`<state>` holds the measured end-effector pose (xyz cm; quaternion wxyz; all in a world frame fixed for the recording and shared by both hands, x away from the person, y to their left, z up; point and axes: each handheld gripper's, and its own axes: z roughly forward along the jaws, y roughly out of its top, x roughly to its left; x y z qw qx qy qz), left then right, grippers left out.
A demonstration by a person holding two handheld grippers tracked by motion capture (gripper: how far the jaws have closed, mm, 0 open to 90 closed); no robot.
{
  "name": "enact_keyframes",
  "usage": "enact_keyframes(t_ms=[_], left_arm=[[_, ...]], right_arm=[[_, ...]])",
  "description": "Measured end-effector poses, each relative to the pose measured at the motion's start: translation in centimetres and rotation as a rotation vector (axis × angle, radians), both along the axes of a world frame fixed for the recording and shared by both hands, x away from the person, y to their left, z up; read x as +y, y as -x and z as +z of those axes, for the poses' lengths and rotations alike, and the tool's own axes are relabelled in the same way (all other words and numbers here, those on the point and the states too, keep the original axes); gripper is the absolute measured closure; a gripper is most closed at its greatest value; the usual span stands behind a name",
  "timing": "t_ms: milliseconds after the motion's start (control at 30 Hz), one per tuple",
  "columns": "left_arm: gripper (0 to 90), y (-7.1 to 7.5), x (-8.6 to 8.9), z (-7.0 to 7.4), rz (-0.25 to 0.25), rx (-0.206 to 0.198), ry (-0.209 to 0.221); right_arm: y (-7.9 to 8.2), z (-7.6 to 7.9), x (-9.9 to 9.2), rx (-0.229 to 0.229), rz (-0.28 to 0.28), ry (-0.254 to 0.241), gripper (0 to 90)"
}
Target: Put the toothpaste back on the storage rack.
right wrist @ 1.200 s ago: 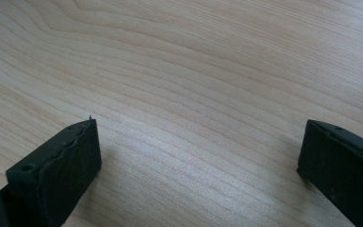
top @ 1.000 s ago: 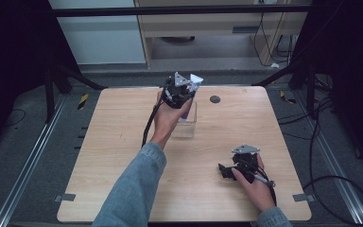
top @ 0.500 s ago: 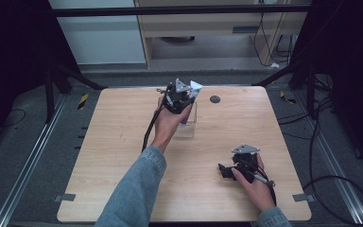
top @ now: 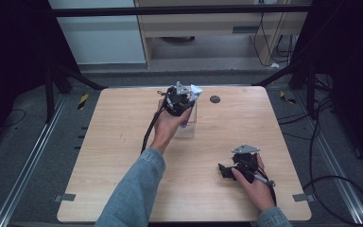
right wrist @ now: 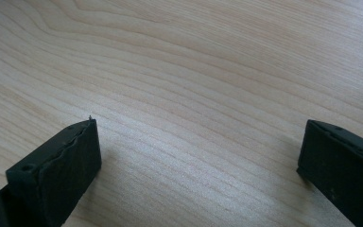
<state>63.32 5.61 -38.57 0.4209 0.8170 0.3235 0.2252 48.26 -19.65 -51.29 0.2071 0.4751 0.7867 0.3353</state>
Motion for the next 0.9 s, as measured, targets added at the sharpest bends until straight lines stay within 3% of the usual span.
enact_keyframes(t_ms=[433, 700, 900], left_arm=[[78.4, -0.07, 0.48, -0.97, 0.008, 0.022, -0.018], [78.2, -0.1, 0.53, -1.0, 0.009, 0.033, -0.02], [78.0, -0.56, -0.07, -0.74, 0.028, 0.058, -0.046]], right_arm=[[0.01, 0.01, 0.01, 0.002, -0.001, 0.0, 0.4], [0.01, 0.01, 0.01, 0.002, -0.001, 0.0, 0.3], [0.0, -0.01, 0.0, 0.001, 0.0, 0.0, 0.4]])
